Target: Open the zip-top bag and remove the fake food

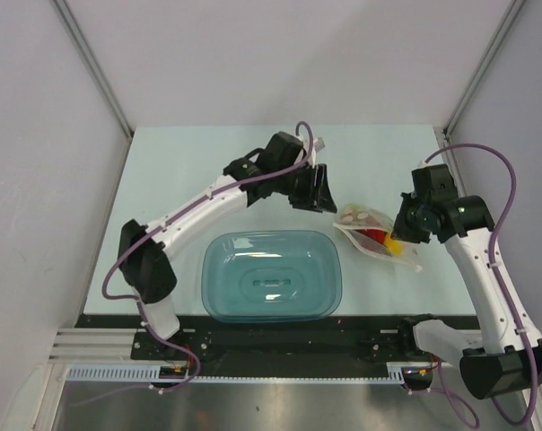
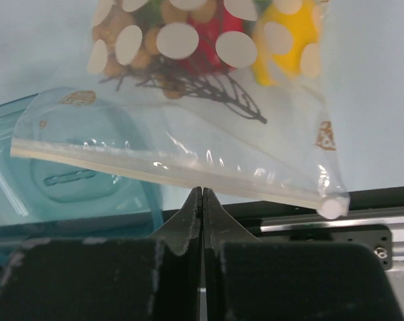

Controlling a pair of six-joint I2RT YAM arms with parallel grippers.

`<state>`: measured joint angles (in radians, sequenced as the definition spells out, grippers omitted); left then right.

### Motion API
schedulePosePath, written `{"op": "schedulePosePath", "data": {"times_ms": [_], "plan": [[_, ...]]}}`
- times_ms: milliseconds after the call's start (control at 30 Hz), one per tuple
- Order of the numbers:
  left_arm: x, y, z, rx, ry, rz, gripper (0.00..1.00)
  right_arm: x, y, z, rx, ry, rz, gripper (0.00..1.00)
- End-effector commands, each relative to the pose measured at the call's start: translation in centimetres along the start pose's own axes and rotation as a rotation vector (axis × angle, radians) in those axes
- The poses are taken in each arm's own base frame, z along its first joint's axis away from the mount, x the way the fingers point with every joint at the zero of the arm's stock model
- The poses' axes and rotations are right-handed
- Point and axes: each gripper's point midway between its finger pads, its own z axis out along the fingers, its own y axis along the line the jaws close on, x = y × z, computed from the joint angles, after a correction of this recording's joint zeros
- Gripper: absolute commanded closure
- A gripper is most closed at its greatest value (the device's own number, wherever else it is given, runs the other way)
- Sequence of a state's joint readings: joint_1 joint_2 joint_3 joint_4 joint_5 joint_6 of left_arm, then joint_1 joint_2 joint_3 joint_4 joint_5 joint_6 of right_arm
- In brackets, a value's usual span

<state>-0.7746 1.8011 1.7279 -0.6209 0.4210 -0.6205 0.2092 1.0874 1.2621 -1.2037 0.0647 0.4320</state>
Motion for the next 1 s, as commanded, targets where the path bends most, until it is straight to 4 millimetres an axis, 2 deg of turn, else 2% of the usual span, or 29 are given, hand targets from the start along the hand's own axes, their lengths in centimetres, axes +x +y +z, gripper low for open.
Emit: {"op": "schedulePosePath", "data": {"times_ms": [0, 67, 133, 233, 400, 467, 500, 533, 567, 600, 633, 667, 700, 767, 800, 967], "plan": [[2.9, -4.2, -1.9, 0.097, 0.003, 0.047, 0.52, 0.2, 2.4, -0.4, -0.162, 0.033, 0.066, 1.00], [4.1, -4.6, -1.7, 0.080, 0.024, 0.059, 0.50, -0.2, 2.6, -0.2, -0.177, 0.028, 0.077, 1.00], [5.0, -4.0, -1.3, 0.048, 0.049, 0.052, 0.41, -0.5, 2.7, -0.2, -0.186, 0.030, 0.072, 1.00], [6.1, -3.8, -0.5, 0.041, 0.088, 0.048, 0.38, -0.9, 2.5, -0.5, -0.189, 0.022, 0.069, 1.00], [5.6, -4.0, 0.2, 0.025, 0.073, 0.089, 0.36, -0.7, 3.3, -0.8, -0.256, 0.013, -0.001, 1.00], [4.6, -3.9, -0.1, -0.001, 0.051, 0.090, 0.38, 0.9, 4.1, -0.6, -0.305, 0.067, -0.067, 1.00], [4.0, -4.0, -0.3, -0.003, 0.031, 0.095, 0.38, 2.2, 4.3, -0.6, -0.292, 0.107, -0.116, 0.93], [3.1, -4.0, -0.7, -0.016, 0.000, 0.097, 0.38, 2.2, 3.6, -0.3, -0.230, 0.088, -0.144, 0.85], [2.7, -3.9, -0.9, -0.024, -0.015, 0.084, 0.37, 2.4, 3.7, -0.4, -0.214, 0.077, -0.169, 0.71], [1.7, -4.1, -2.1, -0.018, -0.058, 0.079, 0.37, 3.1, 4.3, -0.7, -0.219, 0.071, -0.225, 0.65], [1.3, -3.6, -2.3, -0.025, -0.080, 0.066, 0.37, 2.7, 4.0, -0.8, -0.178, 0.043, -0.248, 0.59], [0.8, -3.4, -2.9, -0.035, -0.110, 0.045, 0.36, 2.8, 4.4, -1.0, -0.172, 0.036, -0.274, 0.47], [0.0, -3.2, -4.1, -0.032, -0.150, 0.035, 0.36, 3.0, 4.0, -0.8, -0.129, 0.045, -0.301, 0.41], [-0.4, -2.3, -4.7, -0.040, -0.188, 0.007, 0.36, 3.6, 4.1, -0.4, -0.062, 0.041, -0.397, 0.31], [-0.7, -1.7, -5.6, -0.047, -0.215, -0.006, 0.36, 4.2, 4.0, 0.3, -0.027, 0.069, -0.433, 0.29], [-2.0, 0.2, -8.8, -0.084, -0.331, -0.048, 0.32, 4.9, 5.4, 0.7, 0.040, 0.069, -0.562, 0.13]]}}
